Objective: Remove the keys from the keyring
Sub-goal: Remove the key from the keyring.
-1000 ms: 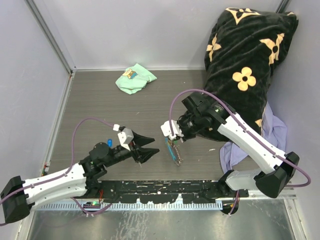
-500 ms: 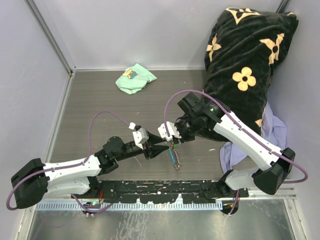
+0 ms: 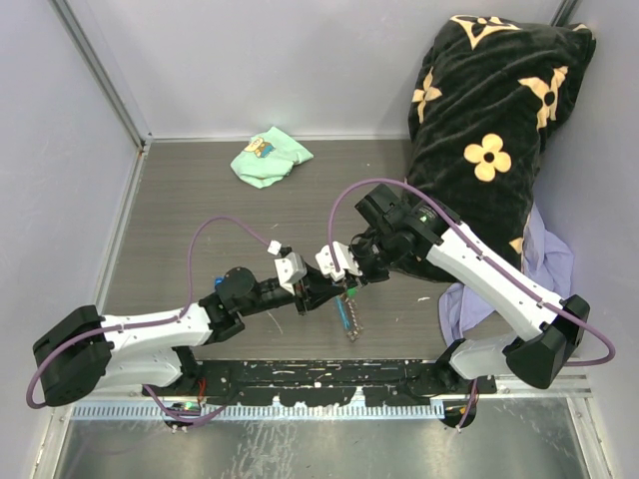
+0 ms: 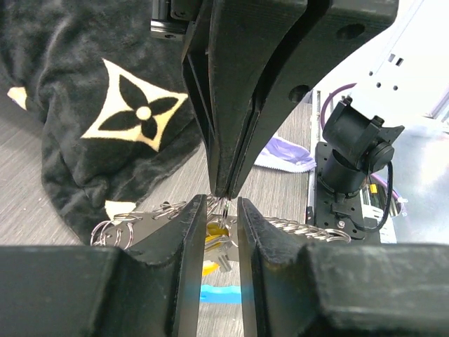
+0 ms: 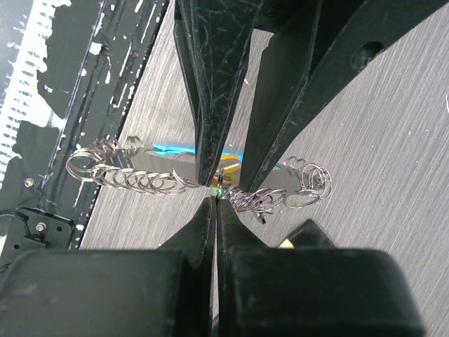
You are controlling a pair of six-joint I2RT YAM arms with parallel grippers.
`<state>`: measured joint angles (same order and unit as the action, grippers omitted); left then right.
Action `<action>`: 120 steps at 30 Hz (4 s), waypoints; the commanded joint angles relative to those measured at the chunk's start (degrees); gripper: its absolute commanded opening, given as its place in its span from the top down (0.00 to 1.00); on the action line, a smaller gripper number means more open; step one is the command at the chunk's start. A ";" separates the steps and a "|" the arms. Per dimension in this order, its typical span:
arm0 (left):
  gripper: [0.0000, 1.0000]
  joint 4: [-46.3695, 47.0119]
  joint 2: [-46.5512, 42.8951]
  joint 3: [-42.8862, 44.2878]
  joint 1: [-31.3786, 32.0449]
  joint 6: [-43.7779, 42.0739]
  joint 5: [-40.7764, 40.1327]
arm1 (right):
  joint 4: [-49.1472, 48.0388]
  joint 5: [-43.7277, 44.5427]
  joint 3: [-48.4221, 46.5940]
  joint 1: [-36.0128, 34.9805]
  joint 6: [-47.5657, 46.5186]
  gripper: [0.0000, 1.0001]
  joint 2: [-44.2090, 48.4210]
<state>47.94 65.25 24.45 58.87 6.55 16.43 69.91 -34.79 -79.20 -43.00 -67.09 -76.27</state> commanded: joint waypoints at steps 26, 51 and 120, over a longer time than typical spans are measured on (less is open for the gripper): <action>0.87 -7.03 -0.56 5.52 0.08 -3.82 4.16 | 0.49 -4.66 -3.64 0.72 0.50 0.99 0.69; 1.00 -7.95 -4.98 4.95 0.06 -2.64 3.29 | 2.18 -17.74 -1.39 9.30 -2.89 0.64 2.07; 1.00 8.60 -5.59 -2.63 -2.38 13.90 -12.32 | -40.92 -4.64 23.32 5.22 24.21 0.99 17.95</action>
<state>47.64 60.53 21.12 56.86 22.70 4.54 30.52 -39.07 -53.67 -39.07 -46.30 -60.60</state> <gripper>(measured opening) 0.008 0.031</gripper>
